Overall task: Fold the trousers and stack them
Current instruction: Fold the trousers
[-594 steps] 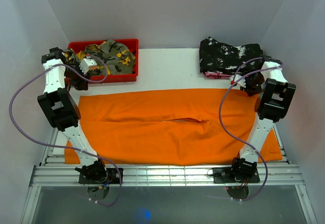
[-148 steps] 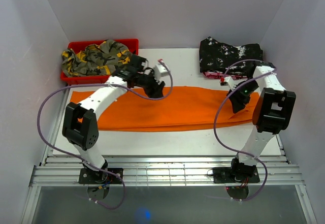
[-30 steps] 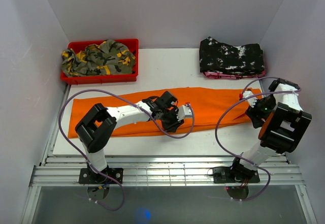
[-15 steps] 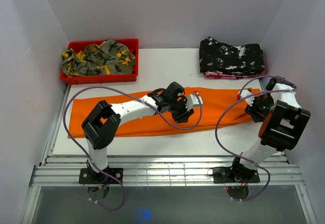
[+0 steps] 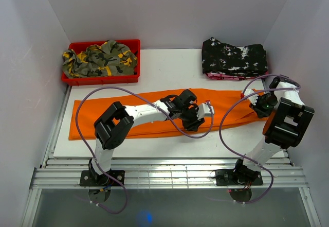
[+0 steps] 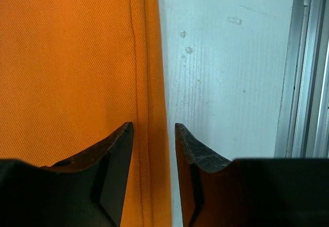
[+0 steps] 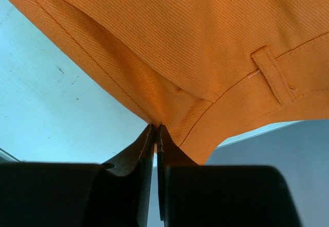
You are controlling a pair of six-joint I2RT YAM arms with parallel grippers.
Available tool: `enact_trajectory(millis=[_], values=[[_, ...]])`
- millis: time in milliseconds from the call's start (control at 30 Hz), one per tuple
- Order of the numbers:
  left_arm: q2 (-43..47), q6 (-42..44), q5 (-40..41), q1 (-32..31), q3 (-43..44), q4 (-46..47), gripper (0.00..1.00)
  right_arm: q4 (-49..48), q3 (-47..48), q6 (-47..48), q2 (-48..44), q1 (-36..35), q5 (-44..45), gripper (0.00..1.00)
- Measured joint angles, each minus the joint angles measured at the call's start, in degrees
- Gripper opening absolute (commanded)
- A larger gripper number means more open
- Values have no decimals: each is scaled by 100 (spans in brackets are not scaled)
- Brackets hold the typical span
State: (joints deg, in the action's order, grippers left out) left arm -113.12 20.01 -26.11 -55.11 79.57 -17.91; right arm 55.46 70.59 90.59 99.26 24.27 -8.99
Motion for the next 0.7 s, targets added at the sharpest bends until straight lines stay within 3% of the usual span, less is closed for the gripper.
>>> enact_trajectory(millis=[233,400,600,700], values=[[-15,-4,111,2,107,44,35,13,81,-15,101,-2,-15,8],[-190,39,210,2,243,129,49,90,208,-31,162,-2,-46,8],[-350,98,219,2,245,116,51,278,590,-188,297,-4,-214,8],[-365,116,291,-7,245,120,45,374,835,-280,402,-4,-321,8]])
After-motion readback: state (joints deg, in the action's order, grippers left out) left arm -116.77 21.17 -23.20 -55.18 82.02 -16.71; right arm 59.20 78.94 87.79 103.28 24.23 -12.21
